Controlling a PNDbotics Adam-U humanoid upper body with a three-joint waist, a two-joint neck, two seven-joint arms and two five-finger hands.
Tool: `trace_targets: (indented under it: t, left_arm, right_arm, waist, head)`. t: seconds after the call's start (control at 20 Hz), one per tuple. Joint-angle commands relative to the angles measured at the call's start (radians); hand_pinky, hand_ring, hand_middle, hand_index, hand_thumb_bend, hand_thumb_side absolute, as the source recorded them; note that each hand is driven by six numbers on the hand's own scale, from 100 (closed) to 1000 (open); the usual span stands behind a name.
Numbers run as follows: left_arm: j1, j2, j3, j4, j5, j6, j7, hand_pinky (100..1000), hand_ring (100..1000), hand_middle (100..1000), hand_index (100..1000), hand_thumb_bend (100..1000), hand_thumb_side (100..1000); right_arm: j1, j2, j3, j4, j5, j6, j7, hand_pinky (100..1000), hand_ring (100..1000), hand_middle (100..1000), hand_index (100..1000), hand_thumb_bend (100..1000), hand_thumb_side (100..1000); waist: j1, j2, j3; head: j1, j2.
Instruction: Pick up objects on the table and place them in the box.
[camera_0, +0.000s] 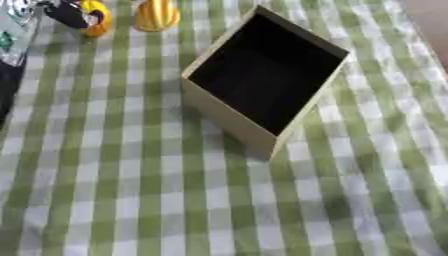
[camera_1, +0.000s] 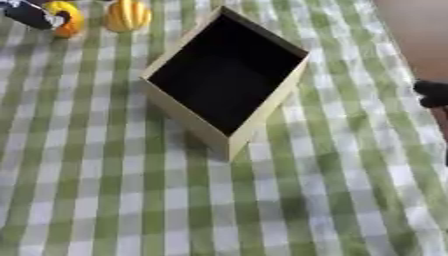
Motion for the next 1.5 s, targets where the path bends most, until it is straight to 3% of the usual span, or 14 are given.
trace_targets:
  t: [0.05,0.5,0.75,1.2,1.5]
  left_arm:
    - [-0.032,0.017,0.018,0.002,-0.017,0.023,0.019,798,844,823,921,387,100]
    - [-0.044,0.022,0.021,0.023,-0.057,0.052,-0.020,791,842,813,913,453,100]
    - [-0.046,0.023,0.025,0.021,-0.077,0.069,-0.049,779,835,801,901,428,100]
    - [-0.040,0.021,0.028,0.038,-0.125,0.112,-0.090,772,838,798,904,476,100]
    - [-0.038,0.015,0.031,0.038,-0.116,0.119,-0.079,741,809,750,862,308,100]
  right_arm:
    - [-0.011,-0.005,0.002,-0.011,0.010,0.001,0.006,863,773,617,777,100,542]
    - [-0.018,0.013,0.006,-0.011,0.026,0.012,0.011,865,773,614,776,100,544]
    - [-0.022,0.016,0.008,-0.011,0.027,0.017,0.007,866,773,613,776,100,546]
    - [-0.019,0.023,0.009,-0.011,0.029,0.027,0.006,867,772,610,774,100,547]
    - [-0.021,0.027,0.011,-0.011,0.028,0.034,0.004,868,772,609,775,100,549]
  waist:
    - [0.000,-0.013,-0.005]
    - [0.003,0.017,-0.003]
    - [0.004,0.020,0.003]
    - [0.006,0.021,0.003]
    - [0.007,0.023,0.002]
  head:
    - [0.019,-0.021]
    - [0.033,-0.034]
    - [0.033,-0.032]
    - [0.039,-0.026]
    - [0.042,-0.028]
